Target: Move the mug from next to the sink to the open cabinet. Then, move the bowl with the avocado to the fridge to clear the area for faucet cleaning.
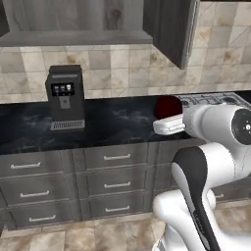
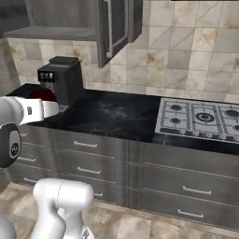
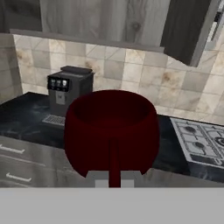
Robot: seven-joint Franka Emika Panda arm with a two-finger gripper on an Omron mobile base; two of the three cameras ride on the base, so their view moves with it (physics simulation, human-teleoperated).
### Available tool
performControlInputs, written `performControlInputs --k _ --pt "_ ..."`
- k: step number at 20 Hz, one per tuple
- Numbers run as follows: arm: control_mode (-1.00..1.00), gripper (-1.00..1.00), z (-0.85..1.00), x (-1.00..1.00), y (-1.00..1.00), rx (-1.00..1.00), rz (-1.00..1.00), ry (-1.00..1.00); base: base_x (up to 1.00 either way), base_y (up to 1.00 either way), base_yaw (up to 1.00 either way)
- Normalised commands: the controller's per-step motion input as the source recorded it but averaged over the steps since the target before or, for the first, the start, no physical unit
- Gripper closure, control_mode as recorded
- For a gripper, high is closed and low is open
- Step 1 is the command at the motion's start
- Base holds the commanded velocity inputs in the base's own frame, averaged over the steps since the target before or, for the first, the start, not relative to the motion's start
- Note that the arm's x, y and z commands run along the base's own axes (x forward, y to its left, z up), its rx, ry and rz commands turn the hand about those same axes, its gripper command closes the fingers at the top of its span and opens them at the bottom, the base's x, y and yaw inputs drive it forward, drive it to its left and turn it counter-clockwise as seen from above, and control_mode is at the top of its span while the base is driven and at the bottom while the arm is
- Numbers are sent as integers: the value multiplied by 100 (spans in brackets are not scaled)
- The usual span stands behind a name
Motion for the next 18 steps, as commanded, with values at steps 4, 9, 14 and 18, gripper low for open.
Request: performControlInputs --k 4,9,14,18 --pt "100 100 0 0 0 0 0 0 62 100 -1" --pt "100 100 0 0 0 0 0 0 60 100 -22" --pt "100 100 0 0 0 0 0 0 18 24 -33" --pt "100 100 0 0 0 0 0 0 0 0 -3"
